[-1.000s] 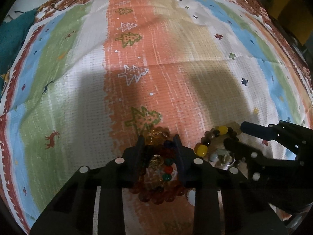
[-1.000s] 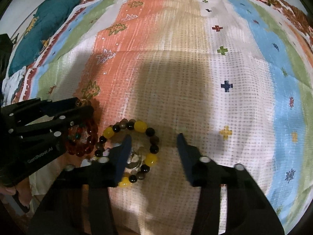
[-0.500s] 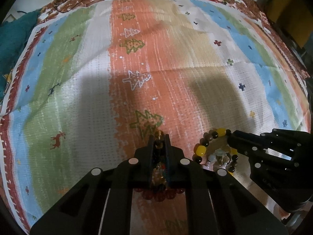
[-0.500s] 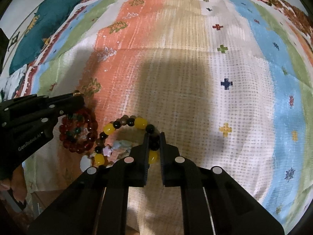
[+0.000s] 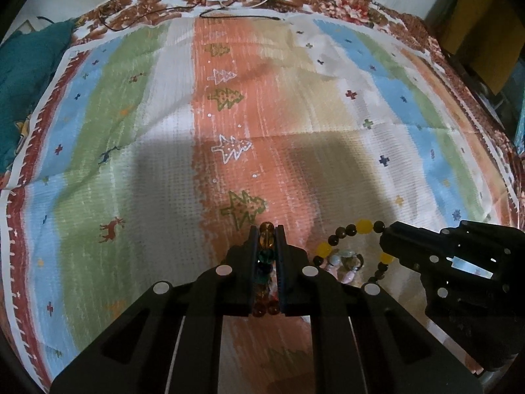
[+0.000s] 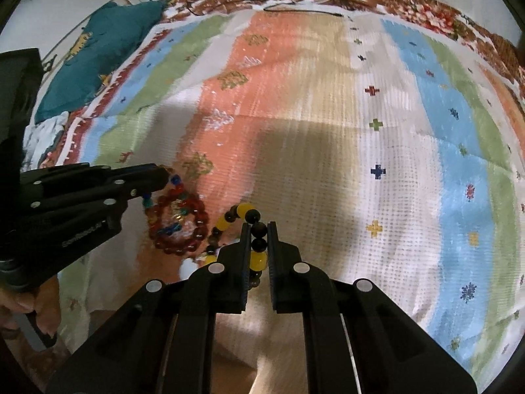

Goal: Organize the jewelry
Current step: 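Lift both bracelets and carry them over the silver tin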

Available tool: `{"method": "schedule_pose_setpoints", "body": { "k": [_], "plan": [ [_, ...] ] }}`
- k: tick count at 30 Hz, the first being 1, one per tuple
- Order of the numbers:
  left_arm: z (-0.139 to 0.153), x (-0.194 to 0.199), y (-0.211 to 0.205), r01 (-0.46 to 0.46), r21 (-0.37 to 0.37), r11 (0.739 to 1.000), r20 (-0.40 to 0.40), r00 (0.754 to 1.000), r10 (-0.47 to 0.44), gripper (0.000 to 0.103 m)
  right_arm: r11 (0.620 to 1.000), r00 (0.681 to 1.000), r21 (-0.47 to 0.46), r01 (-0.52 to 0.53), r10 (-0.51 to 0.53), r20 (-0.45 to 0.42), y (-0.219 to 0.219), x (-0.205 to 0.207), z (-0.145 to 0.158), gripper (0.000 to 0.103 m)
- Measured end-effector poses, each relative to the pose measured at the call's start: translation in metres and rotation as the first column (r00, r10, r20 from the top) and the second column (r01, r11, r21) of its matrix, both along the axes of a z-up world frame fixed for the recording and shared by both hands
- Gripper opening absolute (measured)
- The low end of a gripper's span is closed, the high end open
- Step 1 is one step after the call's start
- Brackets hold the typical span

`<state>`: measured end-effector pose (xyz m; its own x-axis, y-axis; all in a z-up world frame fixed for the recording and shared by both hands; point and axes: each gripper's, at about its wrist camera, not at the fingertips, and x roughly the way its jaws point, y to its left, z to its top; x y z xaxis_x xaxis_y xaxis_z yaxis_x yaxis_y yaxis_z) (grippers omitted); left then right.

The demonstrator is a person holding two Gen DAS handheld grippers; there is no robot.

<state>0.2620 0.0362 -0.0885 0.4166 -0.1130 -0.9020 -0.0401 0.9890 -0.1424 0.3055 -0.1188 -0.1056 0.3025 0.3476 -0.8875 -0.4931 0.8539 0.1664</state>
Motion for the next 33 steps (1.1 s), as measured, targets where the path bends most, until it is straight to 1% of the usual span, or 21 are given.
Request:
{"method": "schedule_pose_setpoints", "body": {
  "k": [7,11,23,27,33],
  "plan": [
    [0.015,-0.010,-0.002,-0.004,-0.017,1.000,0.034,0.999,0.005,0.009,0.999,0.999,0.030,-0.018,0.016,0.046,-0.002,-0.014,0.023,0.011],
    [0.023,-0.017,-0.003,-0.002,-0.024,1.000,0.052,0.999,0.003,0.009,0.999,0.998,0.041,-0.019,0.016,0.060,-0.005,-0.020,0.030,0.011],
    [0.042,-0.037,-0.008,0.010,-0.042,0.999,0.095,0.995,-0.006,0.009,0.999,0.995,0.051,-0.015,0.010,0.099,-0.013,-0.040,0.045,0.011],
    [0.047,-0.046,-0.009,0.010,-0.048,0.999,0.106,0.994,-0.005,0.009,0.999,0.993,0.038,-0.012,0.007,0.117,-0.015,-0.046,0.048,0.011],
    [0.055,-0.063,-0.008,0.015,-0.056,0.998,0.125,0.992,-0.008,0.009,0.998,0.991,0.056,-0.008,0.001,0.132,-0.020,-0.060,0.055,0.011]
  ]
}}
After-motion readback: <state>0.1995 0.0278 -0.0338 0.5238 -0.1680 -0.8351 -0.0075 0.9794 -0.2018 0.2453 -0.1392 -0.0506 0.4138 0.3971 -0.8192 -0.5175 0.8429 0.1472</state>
